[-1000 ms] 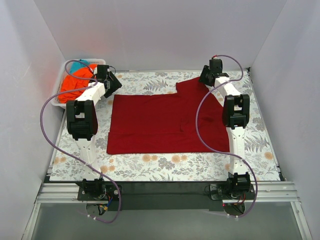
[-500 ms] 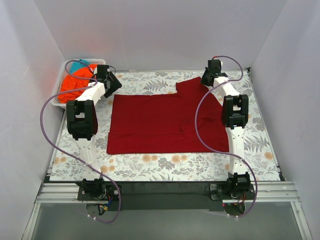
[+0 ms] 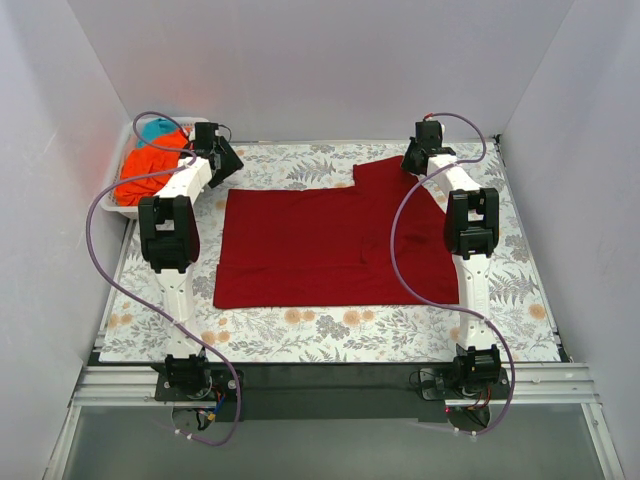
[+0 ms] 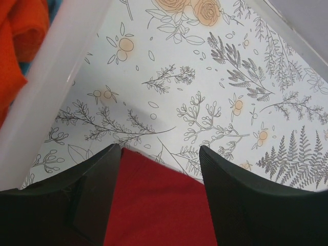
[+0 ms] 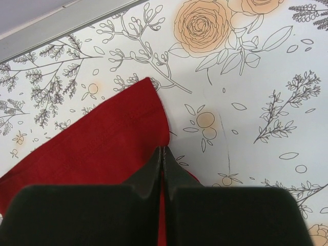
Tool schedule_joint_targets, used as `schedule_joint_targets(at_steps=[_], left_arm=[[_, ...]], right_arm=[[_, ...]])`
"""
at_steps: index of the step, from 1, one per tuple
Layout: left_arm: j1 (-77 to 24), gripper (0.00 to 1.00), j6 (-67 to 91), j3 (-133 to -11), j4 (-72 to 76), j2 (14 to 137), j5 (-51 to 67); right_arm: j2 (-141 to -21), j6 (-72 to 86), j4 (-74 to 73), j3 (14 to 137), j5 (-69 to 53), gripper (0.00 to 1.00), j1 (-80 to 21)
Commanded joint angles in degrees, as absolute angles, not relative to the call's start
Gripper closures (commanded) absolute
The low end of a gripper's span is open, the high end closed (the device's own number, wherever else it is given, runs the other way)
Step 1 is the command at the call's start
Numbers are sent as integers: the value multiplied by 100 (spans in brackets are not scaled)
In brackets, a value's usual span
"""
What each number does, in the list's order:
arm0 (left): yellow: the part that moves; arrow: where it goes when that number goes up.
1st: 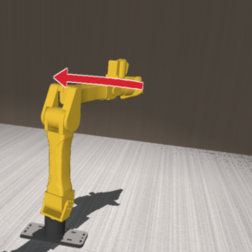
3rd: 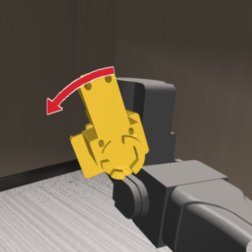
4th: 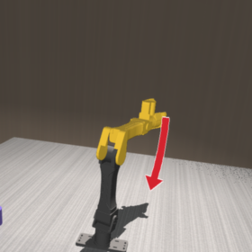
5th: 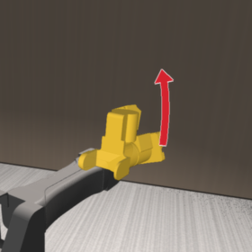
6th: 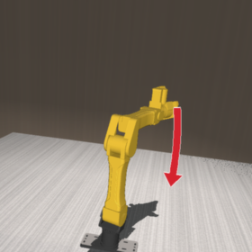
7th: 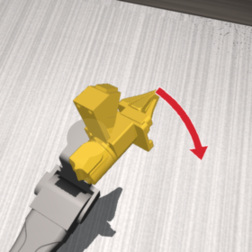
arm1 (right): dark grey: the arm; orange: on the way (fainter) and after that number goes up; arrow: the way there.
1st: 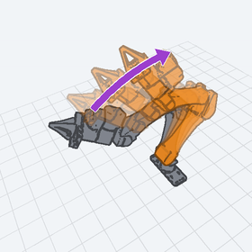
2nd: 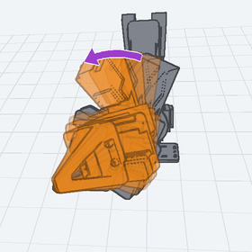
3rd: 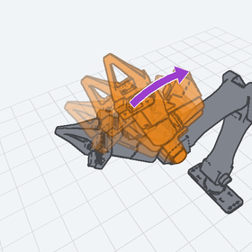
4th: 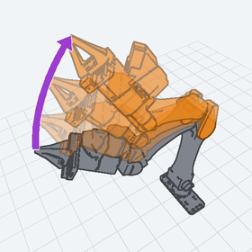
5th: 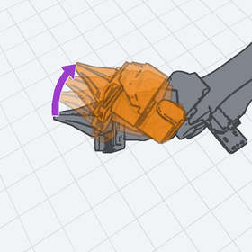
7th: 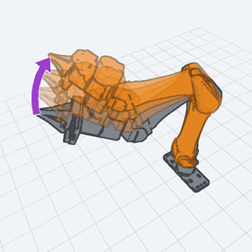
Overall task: Fold and stack the t-shirts
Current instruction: Fold the tshirt
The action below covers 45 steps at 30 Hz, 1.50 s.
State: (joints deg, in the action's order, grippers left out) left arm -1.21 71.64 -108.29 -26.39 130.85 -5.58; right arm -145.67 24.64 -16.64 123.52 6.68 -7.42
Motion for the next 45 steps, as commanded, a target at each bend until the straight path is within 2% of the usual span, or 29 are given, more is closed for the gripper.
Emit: schedule_joint_targets(at_steps=[1, 6, 41, 45], left_arm=[[158, 39, 7023, -10881, -3067, 13359, -835], [167, 46, 7022, -10811, -3164, 13421, -905], [-176, 63, 6847, -10415, -3129, 13860, -1151], [-176, 68, 6926, -10318, -3111, 13773, -1213]], right_arm=[[-14335, 2347, -2004, 12226, 624, 99, -765], [-14326, 2364, -1986, 12173, 598, 99, -765], [-14326, 2487, -1951, 12146, 413, 99, -650], [-14309, 2505, -1942, 12138, 404, 99, -650]])
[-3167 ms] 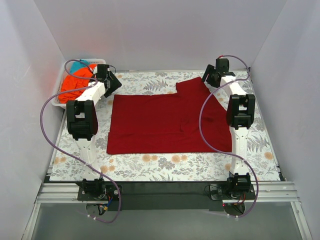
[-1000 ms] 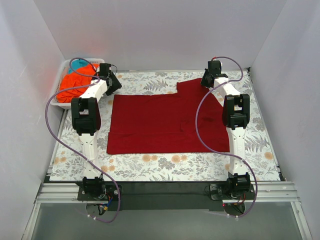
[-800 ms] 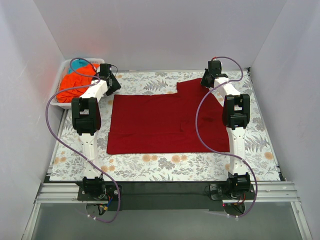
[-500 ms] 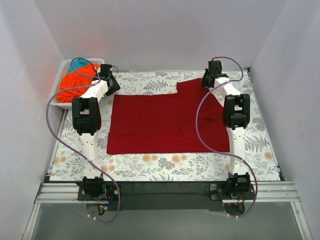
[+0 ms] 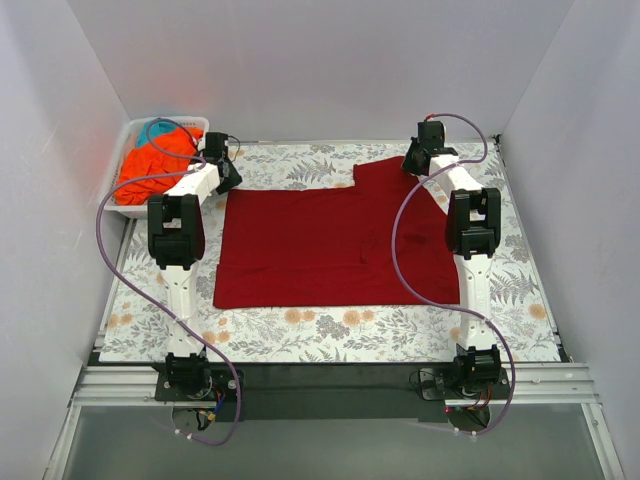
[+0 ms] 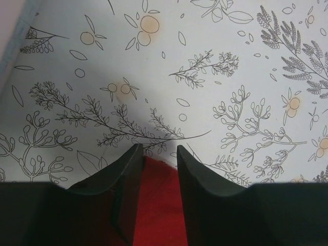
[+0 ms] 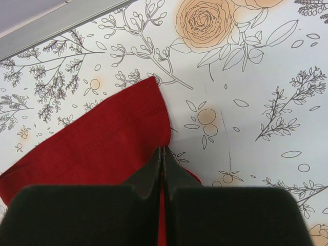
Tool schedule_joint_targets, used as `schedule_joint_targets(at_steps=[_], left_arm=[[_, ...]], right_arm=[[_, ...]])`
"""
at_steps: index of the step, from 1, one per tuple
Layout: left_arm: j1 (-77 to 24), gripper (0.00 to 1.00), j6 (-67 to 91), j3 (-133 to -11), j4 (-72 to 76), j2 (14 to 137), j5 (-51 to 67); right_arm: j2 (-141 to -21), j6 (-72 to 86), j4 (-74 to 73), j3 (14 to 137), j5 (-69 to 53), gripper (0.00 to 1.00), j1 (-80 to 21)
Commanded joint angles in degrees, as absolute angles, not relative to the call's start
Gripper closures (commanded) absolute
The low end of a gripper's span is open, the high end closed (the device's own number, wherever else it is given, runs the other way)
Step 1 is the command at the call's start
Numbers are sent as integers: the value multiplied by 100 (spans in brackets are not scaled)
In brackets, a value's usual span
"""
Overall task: Fold and stack the t-shirts
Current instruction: Fold the tshirt
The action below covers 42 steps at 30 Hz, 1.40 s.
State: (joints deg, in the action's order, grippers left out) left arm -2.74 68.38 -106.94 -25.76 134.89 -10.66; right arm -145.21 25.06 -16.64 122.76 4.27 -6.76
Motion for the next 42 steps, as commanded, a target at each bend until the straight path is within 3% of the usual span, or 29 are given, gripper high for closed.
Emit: schedule_joint_targets(at_steps=[1, 7, 11, 42], left_arm=[[-176, 69, 6926, -10301, -3111, 13764, -1222], [-193, 84, 6891, -10187, -3111, 13606, -1336], [-193, 100, 6943, -10116, -3085, 13491, -1432], [-229, 100, 6908, -9246, -2040, 11910, -2057]], right_arm=[[-14300, 2496, -1942, 12138, 404, 99, -650], [-14274, 2522, -1934, 12129, 369, 99, -633], [-14177, 2514, -1934, 12085, 369, 99, -633], [-13254, 2452, -1591, 11523, 185, 99, -571]])
